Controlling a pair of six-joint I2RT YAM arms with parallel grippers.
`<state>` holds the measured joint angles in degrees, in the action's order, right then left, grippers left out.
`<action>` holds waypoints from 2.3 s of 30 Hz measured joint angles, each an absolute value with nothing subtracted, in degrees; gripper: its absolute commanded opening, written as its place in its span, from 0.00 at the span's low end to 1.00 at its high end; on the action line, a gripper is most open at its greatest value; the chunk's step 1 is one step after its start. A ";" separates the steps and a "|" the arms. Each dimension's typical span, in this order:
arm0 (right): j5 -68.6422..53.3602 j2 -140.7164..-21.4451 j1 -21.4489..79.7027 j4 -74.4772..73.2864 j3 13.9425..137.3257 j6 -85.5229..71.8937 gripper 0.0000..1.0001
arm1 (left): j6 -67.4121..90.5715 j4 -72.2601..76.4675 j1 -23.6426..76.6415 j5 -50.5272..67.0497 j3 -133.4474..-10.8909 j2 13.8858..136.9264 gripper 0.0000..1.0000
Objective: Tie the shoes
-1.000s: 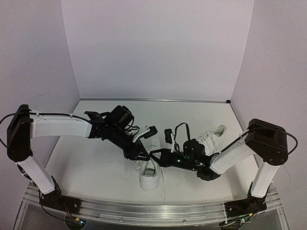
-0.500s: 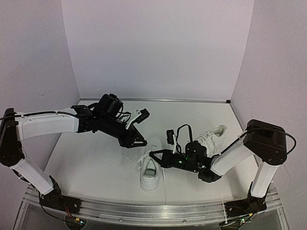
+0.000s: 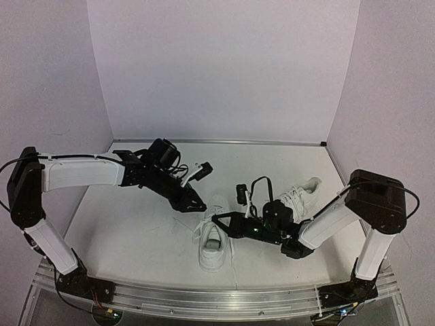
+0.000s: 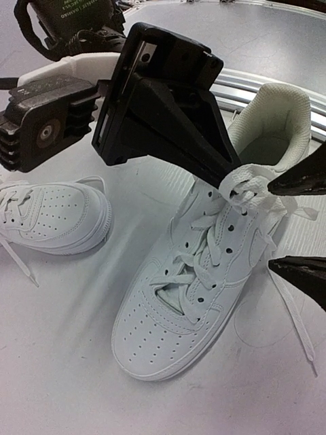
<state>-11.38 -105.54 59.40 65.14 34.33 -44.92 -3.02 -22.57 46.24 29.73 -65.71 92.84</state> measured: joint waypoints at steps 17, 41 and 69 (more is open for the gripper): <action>-11.42 -105.54 59.40 65.10 34.37 -45.08 0.00 | -4.25 -23.43 48.30 32.64 -66.84 96.55 0.27; -11.26 -104.52 59.40 64.45 33.53 -45.25 0.08 | -4.65 -24.03 49.44 31.50 -68.23 97.27 0.00; 0.62 -87.36 69.32 22.95 40.07 -30.16 0.41 | 0.44 -23.49 48.41 30.89 -69.73 97.27 0.00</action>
